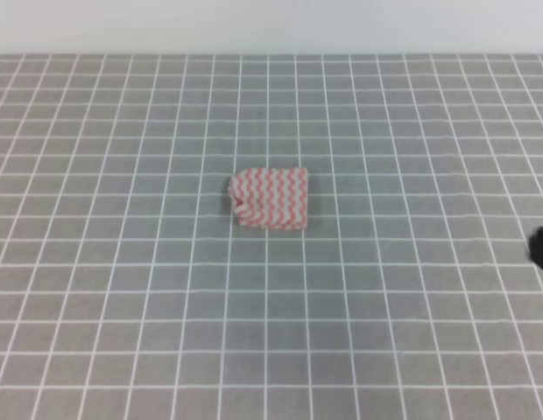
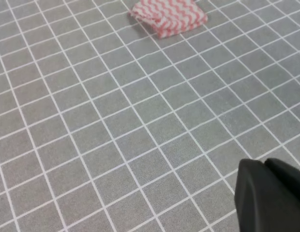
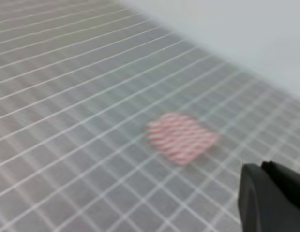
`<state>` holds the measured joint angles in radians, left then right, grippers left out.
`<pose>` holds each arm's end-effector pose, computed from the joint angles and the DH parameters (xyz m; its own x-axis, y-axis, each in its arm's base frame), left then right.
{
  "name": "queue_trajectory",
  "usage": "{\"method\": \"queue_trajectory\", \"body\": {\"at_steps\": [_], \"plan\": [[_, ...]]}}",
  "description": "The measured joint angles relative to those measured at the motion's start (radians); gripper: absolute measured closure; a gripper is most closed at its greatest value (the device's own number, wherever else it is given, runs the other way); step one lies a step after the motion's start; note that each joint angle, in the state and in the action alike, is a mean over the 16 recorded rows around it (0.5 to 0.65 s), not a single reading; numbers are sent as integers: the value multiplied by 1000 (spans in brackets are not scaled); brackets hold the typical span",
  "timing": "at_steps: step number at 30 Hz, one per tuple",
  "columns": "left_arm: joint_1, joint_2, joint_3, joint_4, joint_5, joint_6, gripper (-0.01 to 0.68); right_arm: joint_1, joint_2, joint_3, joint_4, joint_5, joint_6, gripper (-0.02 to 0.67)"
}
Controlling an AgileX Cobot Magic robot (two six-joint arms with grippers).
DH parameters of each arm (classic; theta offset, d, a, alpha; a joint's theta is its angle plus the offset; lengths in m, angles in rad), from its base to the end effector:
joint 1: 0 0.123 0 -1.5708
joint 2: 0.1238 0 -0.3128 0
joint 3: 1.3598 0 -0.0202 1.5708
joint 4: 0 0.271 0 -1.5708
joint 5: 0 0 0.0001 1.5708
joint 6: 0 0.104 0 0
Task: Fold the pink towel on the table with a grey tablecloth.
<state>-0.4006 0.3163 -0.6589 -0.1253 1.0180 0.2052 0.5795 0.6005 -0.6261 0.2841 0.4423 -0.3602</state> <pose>0.0335 -0.0262 0.3304 -0.4382 0.3354 -0.8340 0.5354 0.8426 0.0575 0.1027 0.0821 0.3489 -0.1918 -0.2466 -0.9500 -0.6621 0.7470 -0.0602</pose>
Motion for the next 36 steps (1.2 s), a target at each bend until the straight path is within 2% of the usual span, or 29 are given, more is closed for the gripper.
{"method": "queue_trajectory", "body": {"at_steps": [4,8,12,20,36], "plan": [[0,1,0,1,-1,0,675,-38,-81,77,-180,-53,129,665],[0,1,0,2,-1,0,675,-117,-191,174,-284,-96,236,666],[0,1,0,3,0,0,674,-218,-309,272,-318,-125,298,666],[0,4,1,2,3,0,674,-385,-496,429,-282,-136,323,666],[0,3,0,3,23,0,675,-414,-606,622,-234,-138,360,666]]}}
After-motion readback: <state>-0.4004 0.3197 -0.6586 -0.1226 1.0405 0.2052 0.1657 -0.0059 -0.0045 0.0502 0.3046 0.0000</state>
